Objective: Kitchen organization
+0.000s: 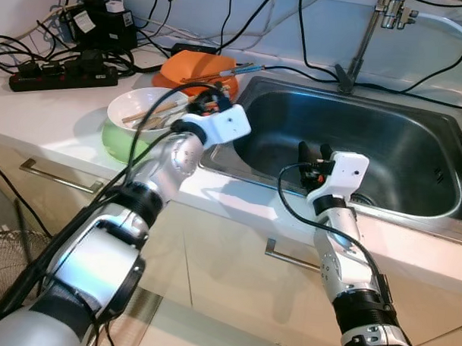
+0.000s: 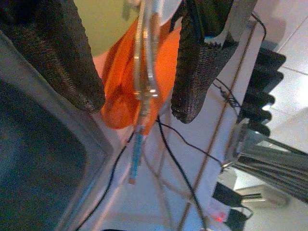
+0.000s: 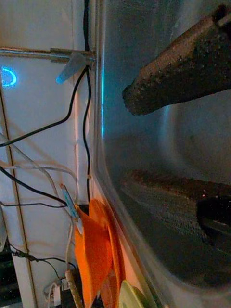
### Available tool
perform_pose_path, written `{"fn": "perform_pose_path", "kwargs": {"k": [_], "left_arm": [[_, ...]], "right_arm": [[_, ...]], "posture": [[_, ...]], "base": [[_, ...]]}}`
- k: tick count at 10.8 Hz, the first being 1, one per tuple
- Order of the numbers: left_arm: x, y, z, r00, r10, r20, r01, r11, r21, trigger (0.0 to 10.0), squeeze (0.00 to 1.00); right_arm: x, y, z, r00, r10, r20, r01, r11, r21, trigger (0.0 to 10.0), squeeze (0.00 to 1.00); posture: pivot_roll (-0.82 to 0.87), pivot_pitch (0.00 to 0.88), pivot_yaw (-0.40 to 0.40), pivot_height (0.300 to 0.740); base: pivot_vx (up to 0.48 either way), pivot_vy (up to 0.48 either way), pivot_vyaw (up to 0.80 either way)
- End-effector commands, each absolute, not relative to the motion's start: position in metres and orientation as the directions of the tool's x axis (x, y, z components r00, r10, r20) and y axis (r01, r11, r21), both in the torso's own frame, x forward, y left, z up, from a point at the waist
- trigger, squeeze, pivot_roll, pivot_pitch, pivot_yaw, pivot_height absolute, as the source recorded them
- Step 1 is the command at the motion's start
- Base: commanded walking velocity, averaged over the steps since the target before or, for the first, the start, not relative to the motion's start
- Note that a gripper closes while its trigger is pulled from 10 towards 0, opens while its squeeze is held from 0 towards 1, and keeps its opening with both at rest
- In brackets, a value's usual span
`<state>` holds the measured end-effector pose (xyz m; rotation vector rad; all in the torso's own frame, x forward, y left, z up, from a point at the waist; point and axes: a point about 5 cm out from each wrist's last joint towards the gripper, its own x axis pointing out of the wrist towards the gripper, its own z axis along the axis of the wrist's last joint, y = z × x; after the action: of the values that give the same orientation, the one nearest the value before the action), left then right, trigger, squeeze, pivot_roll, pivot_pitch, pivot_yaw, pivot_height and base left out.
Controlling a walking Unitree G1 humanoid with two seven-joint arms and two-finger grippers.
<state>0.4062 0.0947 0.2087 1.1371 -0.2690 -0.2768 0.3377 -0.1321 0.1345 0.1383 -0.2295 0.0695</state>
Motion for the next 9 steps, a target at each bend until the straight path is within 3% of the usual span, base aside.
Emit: {"fn": "perform_pose_path", "kwargs": {"k": [1, 2, 4, 5, 6, 7, 8, 9], "left_arm": [[0.4083, 0.0922, 0.2158, 0.931, -0.353, 0.087, 0.053, 0.370, 0.927, 10.0, 0.00], [0.4096, 0.0922, 0.2162, 0.934, -0.346, 0.084, 0.049, 0.358, 0.932, 7.1, 0.00], [0.4112, 0.0933, 0.2153, 0.940, -0.334, 0.075, 0.047, 0.342, 0.939, 0.0, 0.00], [0.4115, 0.0934, 0.2155, 0.940, -0.332, 0.075, 0.045, 0.339, 0.940, 2.4, 0.00], [0.4115, 0.0928, 0.2151, 0.939, -0.336, 0.073, 0.049, 0.341, 0.939, 4.2, 0.00], [0.4114, 0.0925, 0.2139, 0.939, -0.338, 0.068, 0.055, 0.341, 0.938, 8.7, 0.00], [0.4114, 0.0923, 0.2128, 0.938, -0.341, 0.060, 0.063, 0.341, 0.938, 7.4, 0.00], [0.4116, 0.0925, 0.2136, 0.939, -0.338, 0.067, 0.056, 0.343, 0.938, 0.0, 0.00]], "right_arm": [[0.3363, -0.1365, 0.1333, 0.974, 0.040, 0.222, -0.069, 0.990, 0.123, 10.0, 0.00], [0.3358, -0.1365, 0.1333, 0.975, 0.038, 0.221, -0.066, 0.990, 0.124, 10.0, 0.00], [0.3361, -0.1370, 0.1335, 0.975, 0.035, 0.220, -0.064, 0.990, 0.125, 10.0, 0.00], [0.3362, -0.1372, 0.1335, 0.975, 0.034, 0.219, -0.063, 0.990, 0.125, 10.0, 0.00], [0.3363, -0.1373, 0.1340, 0.975, 0.033, 0.220, -0.062, 0.990, 0.125, 10.0, 0.00], [0.3362, -0.1375, 0.1343, 0.975, 0.033, 0.221, -0.062, 0.990, 0.125, 10.0, 0.00], [0.3361, -0.1376, 0.1343, 0.975, 0.033, 0.220, -0.061, 0.990, 0.124, 10.0, 0.00], [0.3361, -0.1379, 0.1345, 0.975, 0.032, 0.220, -0.061, 0.990, 0.124, 10.0, 0.00]], "posture": [[0.14, 0.043, 0.005, 0.740], [0.14, 0.043, 0.006, 0.740], [0.14, 0.042, 0.006, 0.740], [0.14, 0.040, 0.007, 0.740], [0.14, 0.038, 0.007, 0.740], [0.14, 0.038, 0.008, 0.740], [0.14, 0.038, 0.006, 0.740], [0.14, 0.038, 0.005, 0.740]], "base": [[0.000, 0.000, 0.00], [0.000, 0.000, 0.00], [0.000, 0.000, 0.00], [0.000, 0.000, 0.00], [0.000, 0.000, 0.00], [0.000, 0.000, 0.00], [0.000, 0.000, 0.00], [0.000, 0.000, 0.00]]}}
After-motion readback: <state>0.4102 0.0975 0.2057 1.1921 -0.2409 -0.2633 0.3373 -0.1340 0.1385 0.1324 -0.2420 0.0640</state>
